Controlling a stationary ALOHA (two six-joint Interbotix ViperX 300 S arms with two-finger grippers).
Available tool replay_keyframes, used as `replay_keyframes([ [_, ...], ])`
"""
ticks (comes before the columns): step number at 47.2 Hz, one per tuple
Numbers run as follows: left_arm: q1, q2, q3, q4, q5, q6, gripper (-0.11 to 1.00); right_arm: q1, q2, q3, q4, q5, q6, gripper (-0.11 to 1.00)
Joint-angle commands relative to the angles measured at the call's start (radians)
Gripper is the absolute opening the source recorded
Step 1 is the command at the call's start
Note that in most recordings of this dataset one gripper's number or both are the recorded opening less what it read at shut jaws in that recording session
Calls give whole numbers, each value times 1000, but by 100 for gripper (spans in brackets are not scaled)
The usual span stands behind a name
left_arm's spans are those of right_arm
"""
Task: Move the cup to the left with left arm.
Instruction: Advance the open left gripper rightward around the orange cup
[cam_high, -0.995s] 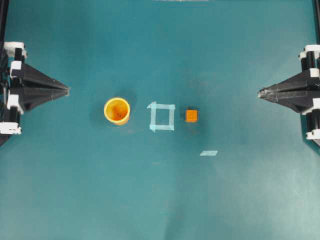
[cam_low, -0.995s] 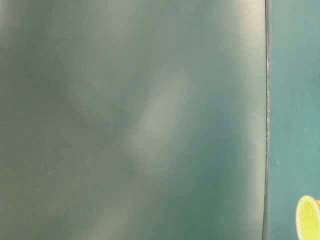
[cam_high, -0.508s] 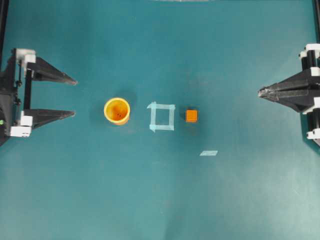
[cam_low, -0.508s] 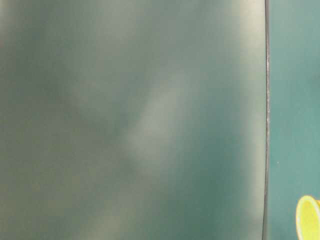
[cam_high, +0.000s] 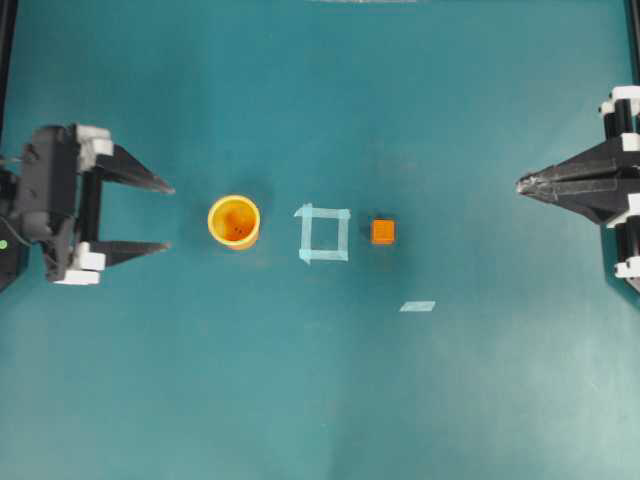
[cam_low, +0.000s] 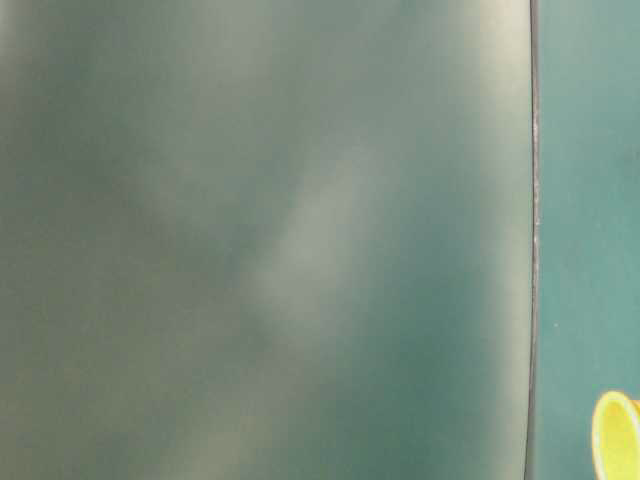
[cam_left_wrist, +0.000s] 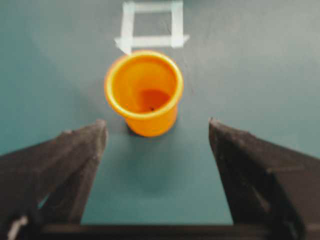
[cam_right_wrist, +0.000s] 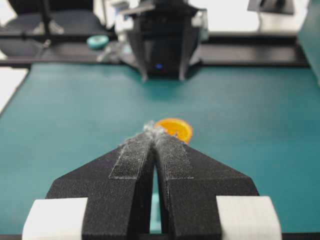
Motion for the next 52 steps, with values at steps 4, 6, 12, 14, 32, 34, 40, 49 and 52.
replay_keyframes([
  [4,-15,124,-6,2,-126,3,79,0,-8,-40,2,11,-5,-1],
  [6,-15,173,-8,2,-178,3,79,0,-11,-43,2,15,-6,-1],
  [12,-12,284,-11,-2,-288,9,79,0,-25,-54,0,34,-12,-1],
  [14,-8,321,-15,-2,-319,9,79,0,-28,-57,-2,40,-12,-1],
  [32,63,532,-86,-3,-440,14,79,0,-41,-72,-5,57,-17,-1],
  [34,64,538,-97,-5,-440,14,79,0,-41,-72,-5,61,-17,-1],
  [40,52,563,-120,-3,-439,8,79,0,-41,-72,-5,78,-17,-1],
  [49,37,594,-152,-3,-442,3,79,0,-43,-74,-6,95,-17,-1],
  [52,37,601,-166,-3,-443,3,79,0,-43,-72,-5,94,-17,-1],
])
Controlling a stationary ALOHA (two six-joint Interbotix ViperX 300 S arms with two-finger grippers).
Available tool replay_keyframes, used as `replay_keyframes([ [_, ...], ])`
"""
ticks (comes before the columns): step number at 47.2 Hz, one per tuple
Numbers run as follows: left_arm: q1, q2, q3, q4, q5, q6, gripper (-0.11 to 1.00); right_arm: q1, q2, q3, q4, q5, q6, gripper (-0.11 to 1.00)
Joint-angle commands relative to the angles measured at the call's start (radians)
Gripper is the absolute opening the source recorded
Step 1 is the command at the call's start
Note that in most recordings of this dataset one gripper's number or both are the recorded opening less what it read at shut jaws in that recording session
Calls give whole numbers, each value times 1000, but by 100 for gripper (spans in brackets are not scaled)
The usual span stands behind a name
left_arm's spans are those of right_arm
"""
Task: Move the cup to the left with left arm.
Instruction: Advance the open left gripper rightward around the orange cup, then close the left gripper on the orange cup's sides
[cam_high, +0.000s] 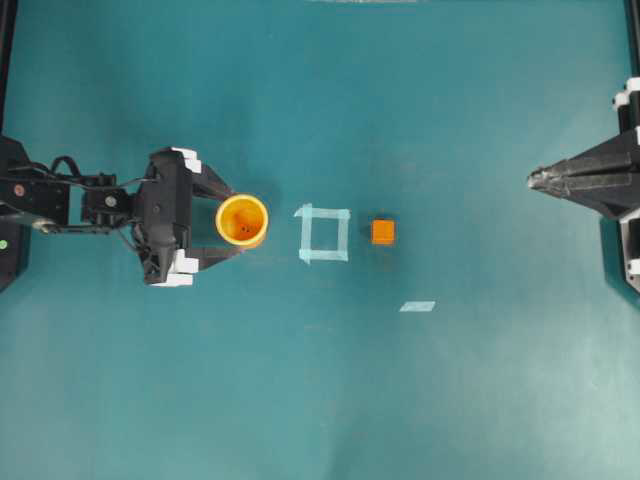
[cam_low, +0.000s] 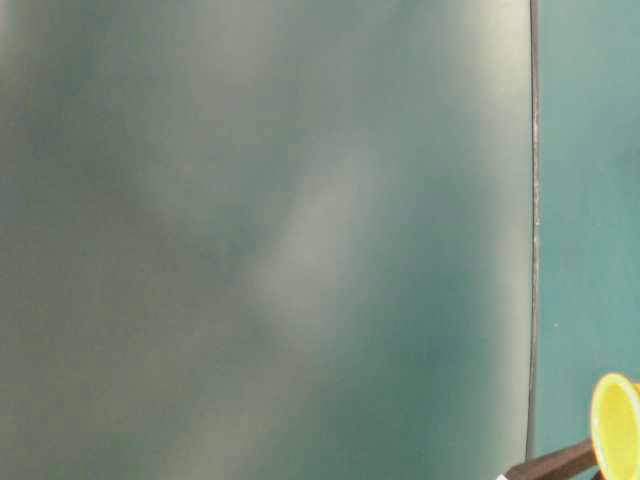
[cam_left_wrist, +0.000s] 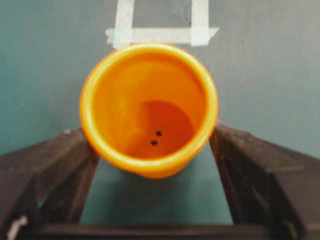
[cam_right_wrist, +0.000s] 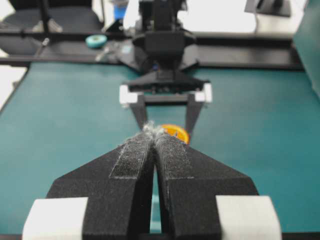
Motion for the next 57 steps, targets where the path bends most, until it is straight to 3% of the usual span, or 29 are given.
replay_keyframes([
  [1,-3,2,-31,-2,-11,-2,80,0,2,-34,0,-2,2,-1],
  [22,12,84,-107,-5,-15,0,79,0,2,-35,-2,-3,0,-1],
  [33,17,77,-106,-3,-32,-9,68,0,0,-35,-3,-2,-2,-1],
  [46,15,-41,-107,-6,63,-44,68,0,0,-35,-3,0,0,-1],
  [57,15,-120,-43,-6,97,-37,68,0,2,-34,-2,2,0,-1],
])
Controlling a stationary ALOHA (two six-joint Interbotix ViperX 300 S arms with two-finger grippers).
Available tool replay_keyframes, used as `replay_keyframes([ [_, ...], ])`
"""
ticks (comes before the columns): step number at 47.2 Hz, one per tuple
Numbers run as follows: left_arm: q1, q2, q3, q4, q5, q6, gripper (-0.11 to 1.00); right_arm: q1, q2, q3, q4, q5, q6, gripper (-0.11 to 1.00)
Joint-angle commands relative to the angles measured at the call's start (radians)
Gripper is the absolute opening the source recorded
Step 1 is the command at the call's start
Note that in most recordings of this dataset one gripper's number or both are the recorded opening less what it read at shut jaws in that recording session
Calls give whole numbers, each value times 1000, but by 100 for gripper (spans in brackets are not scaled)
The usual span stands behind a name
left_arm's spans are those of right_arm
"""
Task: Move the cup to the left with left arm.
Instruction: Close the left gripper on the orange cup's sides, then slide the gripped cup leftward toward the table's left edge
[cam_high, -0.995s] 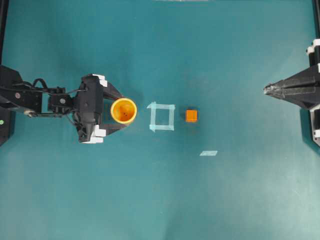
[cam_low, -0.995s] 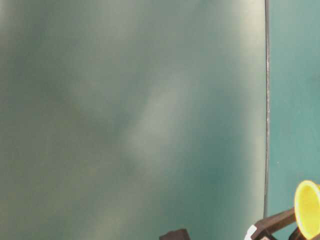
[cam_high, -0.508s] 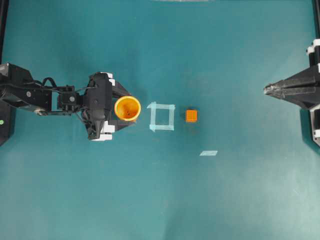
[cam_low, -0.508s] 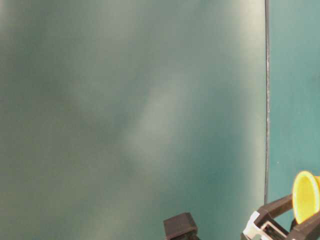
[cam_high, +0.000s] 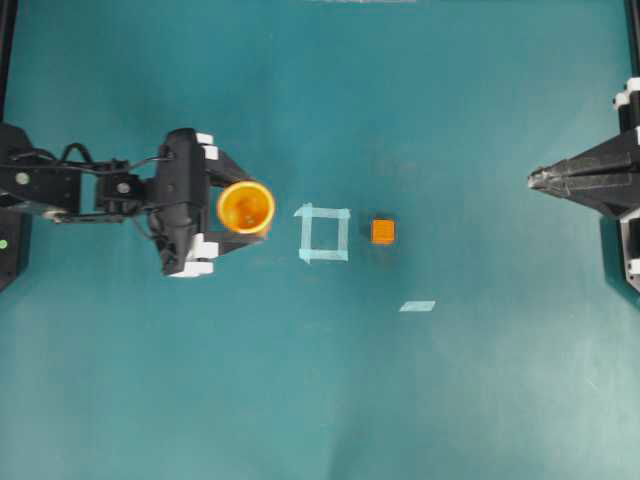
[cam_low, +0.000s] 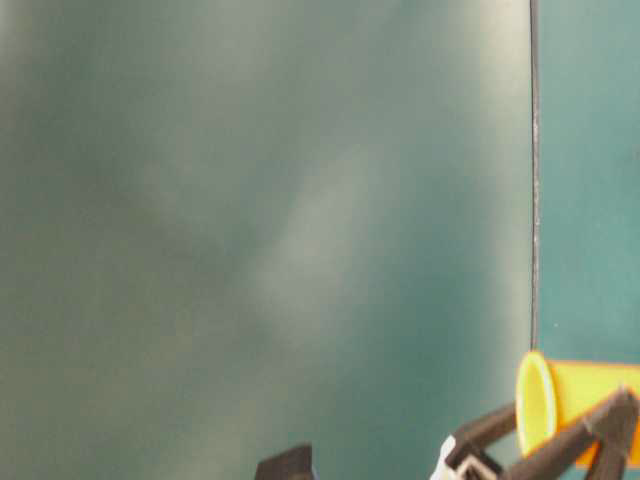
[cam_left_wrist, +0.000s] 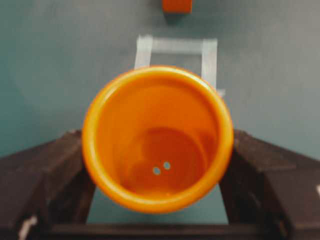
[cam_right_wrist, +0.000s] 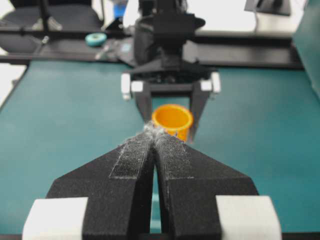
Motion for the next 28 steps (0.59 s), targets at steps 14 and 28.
replay_keyframes([
  [14,-15,-120,123,0,-2,-2,68,0,5,-32,0,-3,0,-1],
  [28,-57,-261,255,-2,2,0,68,0,6,-32,-2,-3,0,-1],
])
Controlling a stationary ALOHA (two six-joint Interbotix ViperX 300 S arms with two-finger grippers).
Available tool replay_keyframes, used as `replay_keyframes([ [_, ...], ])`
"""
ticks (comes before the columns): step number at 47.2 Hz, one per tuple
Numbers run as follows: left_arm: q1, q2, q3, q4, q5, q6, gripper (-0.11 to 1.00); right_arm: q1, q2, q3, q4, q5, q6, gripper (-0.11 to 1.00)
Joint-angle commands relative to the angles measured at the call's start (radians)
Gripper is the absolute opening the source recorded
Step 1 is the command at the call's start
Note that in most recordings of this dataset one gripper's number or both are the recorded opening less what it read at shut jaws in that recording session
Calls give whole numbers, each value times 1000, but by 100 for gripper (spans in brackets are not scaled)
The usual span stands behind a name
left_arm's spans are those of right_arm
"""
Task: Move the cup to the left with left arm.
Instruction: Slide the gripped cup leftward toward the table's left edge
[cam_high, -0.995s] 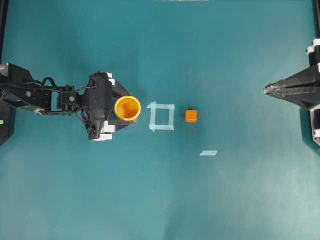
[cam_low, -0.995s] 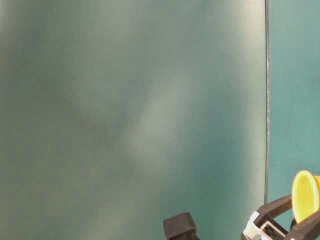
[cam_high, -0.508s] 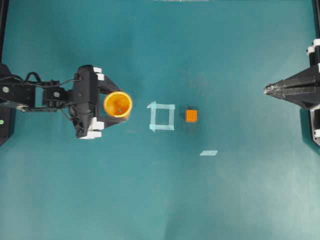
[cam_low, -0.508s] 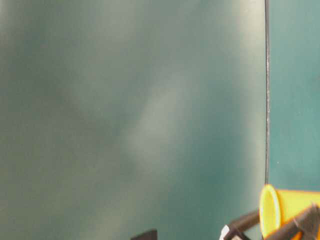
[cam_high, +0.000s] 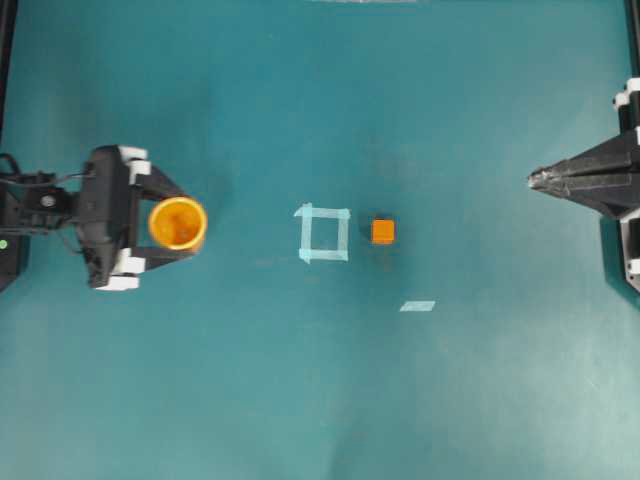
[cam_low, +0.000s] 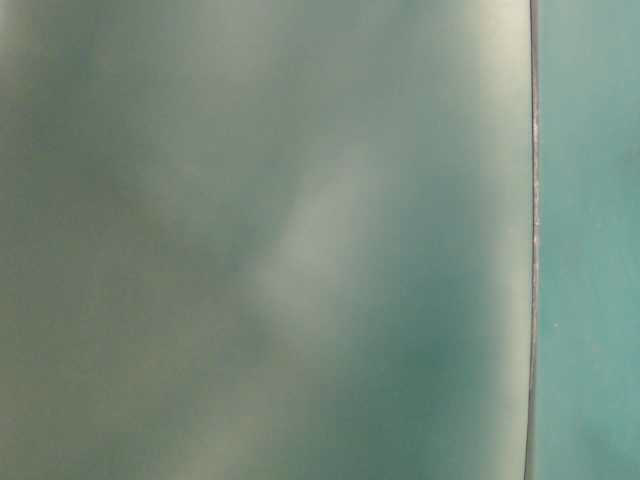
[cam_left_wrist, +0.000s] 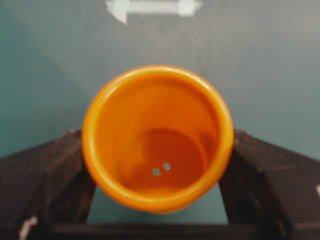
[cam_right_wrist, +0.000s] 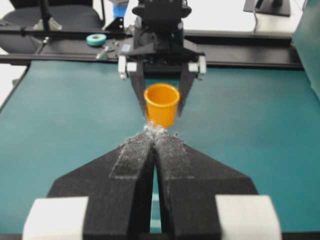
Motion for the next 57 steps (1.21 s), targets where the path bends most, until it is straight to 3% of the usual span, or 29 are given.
replay_keyframes([
  [1,-17,-60,21,0,-3,-3,68,0,5,-34,0,-5,0,-1],
  [14,-57,-235,110,-2,86,-3,68,-2,5,-32,-2,-5,2,-1],
  [30,-58,-492,166,0,295,-3,67,-15,9,-29,0,-5,2,-1],
  [35,-58,-552,179,0,305,-2,66,-20,11,-29,-2,-5,2,-1],
  [39,-58,-574,193,0,305,-3,62,-23,11,-29,0,-5,2,-1],
  [57,-58,-577,210,2,298,-2,62,-28,11,-29,-2,-5,2,-1],
])
